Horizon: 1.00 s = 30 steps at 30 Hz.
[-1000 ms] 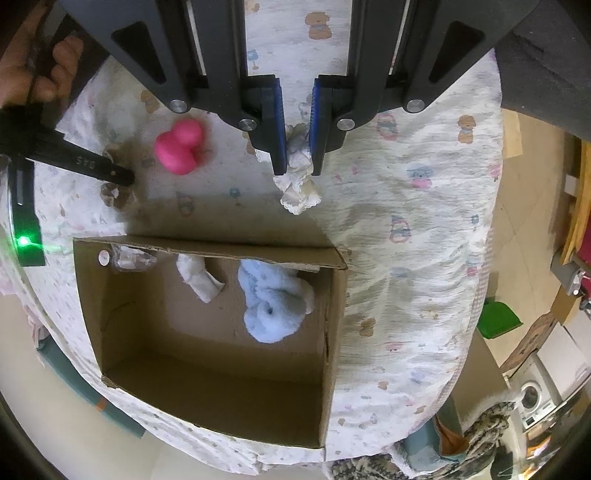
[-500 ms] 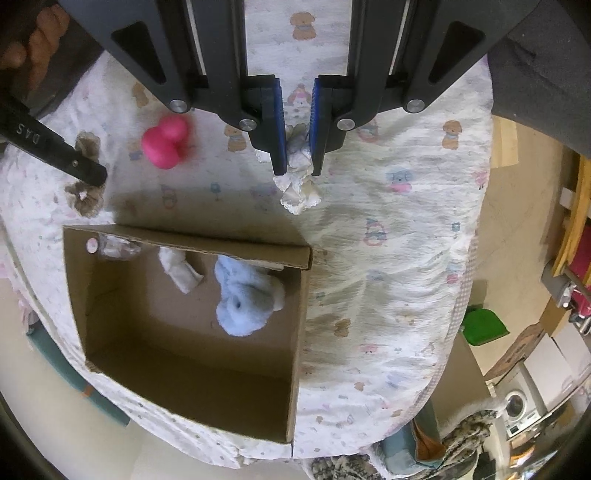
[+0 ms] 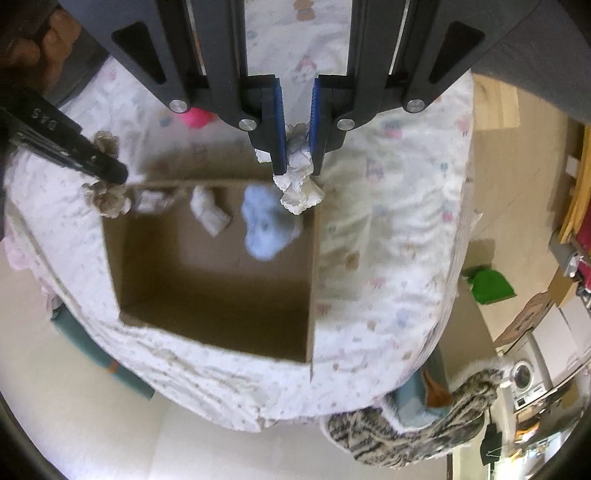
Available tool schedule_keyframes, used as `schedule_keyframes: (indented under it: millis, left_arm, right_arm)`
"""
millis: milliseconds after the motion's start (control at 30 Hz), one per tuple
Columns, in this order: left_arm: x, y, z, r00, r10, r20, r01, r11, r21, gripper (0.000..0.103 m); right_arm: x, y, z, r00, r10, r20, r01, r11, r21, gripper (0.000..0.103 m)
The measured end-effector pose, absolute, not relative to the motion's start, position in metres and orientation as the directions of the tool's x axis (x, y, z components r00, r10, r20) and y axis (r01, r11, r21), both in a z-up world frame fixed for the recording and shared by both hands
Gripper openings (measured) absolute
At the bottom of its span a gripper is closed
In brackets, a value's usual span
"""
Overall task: Organize soft objects
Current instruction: 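Carry both scrunchies into the box and open both grippers to release them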
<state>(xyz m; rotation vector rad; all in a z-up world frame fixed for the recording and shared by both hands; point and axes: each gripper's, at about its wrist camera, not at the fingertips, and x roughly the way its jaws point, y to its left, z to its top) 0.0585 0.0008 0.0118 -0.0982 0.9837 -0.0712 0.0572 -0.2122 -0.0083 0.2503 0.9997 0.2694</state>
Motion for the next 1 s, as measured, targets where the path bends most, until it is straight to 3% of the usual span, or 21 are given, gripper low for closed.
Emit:
schedule_keyframes:
  millis: [333,633,767,1000]
  left_arm:
    - [0.105,-0.015,0.033,0.612,-0.098,-0.785,0.063,0.995,-0.074,0.011]
    - [0.144,-0.037,0.017,0.616,-0.108,-0.78,0.097,0.993,-0.06,0.01]
    - [0.15,-0.038,0.008,0.629,-0.148,-0.763,0.099,0.989,-0.111,0.011]
    - [0.153,-0.039,-0.008,0.62,-0.138,-0.772,0.103,0.99,-0.094,0.011]
  right_arm:
    - [0.1,-0.22,0.003,0.569,0.284,-0.772,-0.101,0.956,0.277,0.016]
    - [0.133,-0.22,-0.006,0.578,0.247,-0.778,-0.115,0.968,0.223,0.016]
    - [0.136,-0.22,-0.016,0.577,0.209,-0.789,-0.103,0.977,0.184,0.016]
    - [0.14,-0.224,-0.035,0.535,0.217,-0.817,-0.081,0.975,0.206,0.016]
